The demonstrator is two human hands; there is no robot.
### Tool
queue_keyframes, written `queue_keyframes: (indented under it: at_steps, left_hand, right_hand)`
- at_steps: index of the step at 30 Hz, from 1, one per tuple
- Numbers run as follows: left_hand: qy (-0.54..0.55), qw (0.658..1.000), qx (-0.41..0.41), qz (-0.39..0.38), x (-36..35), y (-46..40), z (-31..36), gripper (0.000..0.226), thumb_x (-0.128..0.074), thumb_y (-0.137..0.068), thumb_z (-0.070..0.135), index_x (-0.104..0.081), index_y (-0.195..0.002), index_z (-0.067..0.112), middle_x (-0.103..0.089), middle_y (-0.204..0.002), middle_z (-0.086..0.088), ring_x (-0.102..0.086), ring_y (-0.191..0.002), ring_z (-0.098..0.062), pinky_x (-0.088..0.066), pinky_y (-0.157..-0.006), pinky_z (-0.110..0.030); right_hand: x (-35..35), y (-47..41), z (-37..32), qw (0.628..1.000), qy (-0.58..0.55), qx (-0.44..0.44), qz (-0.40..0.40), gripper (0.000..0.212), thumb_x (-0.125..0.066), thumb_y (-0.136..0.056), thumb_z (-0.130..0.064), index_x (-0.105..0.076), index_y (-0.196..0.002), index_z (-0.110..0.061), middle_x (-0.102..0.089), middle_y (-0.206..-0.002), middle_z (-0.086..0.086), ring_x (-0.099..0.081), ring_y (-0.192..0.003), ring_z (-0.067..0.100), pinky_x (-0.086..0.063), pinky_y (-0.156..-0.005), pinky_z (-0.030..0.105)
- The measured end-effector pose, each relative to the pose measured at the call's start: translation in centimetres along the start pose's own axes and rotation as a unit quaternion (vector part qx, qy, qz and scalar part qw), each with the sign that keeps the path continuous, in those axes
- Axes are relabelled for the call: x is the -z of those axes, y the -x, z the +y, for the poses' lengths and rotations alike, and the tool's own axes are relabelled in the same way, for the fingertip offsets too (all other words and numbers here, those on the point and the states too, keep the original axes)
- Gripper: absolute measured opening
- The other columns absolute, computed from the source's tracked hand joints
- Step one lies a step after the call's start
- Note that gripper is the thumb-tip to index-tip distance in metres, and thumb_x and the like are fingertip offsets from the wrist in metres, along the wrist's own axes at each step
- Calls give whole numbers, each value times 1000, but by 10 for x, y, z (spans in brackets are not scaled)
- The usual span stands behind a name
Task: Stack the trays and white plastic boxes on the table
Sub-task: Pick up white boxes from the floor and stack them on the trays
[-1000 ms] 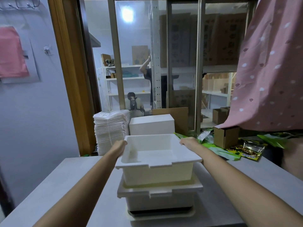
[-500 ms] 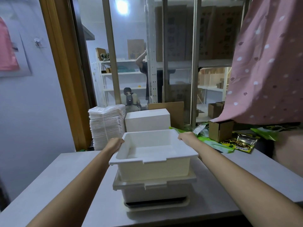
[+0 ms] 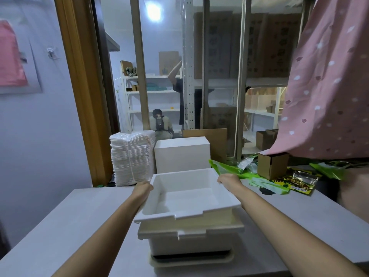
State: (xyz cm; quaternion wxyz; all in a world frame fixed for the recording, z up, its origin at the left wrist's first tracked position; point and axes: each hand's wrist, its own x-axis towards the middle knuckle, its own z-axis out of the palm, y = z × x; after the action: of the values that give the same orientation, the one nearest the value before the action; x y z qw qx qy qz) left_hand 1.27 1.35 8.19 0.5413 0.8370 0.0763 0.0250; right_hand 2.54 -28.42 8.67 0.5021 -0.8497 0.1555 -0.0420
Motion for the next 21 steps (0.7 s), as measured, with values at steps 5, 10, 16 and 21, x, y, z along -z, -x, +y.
queue_keyframes:
  at_steps: [5,10,16,21]
  left_hand:
    - [25,1000,1,4,-9,-1,-10,11,-55,-79,7,-59,-90,5,-53,-78,-7,-52,-79,-26,-37,-63,-29]
    - [16,1000,8,1,-13,-7,-20,18,-49,-86,1,-62,-98,5,-58,-84,-12,-54,-73,-25,-40,-60,-27]
    - [-12,1000,-7,8,-16,-5,-22,39,-48,-68,18,-65,-98,0,-61,-94,-14,-57,-89,-32,-42,-74,-32]
    - [-41,999,-21,3,-15,-4,-23,31,-40,-56,21,-58,-77,7,-57,-83,-11,-52,-79,-28,-37,-65,-30]
  right_hand:
    - [-6,0,23,998,-68,-4,-4,16,-58,-82,-10,-59,-68,-18,-53,-75,0,-46,-73,19,-35,-65,26]
    - [-13,-5,40,998,-65,-4,-12,10,-56,-80,-11,-54,-82,-1,-44,-84,6,-39,-76,21,-28,-67,27]
    - [-16,-2,47,996,-88,-10,-9,3,-56,-83,-11,-58,-84,-14,-50,-74,0,-46,-77,23,-34,-61,26]
    - [-19,-3,52,994,-111,-2,-5,11,-57,-82,-8,-61,-77,-16,-55,-79,2,-52,-83,24,-39,-73,29]
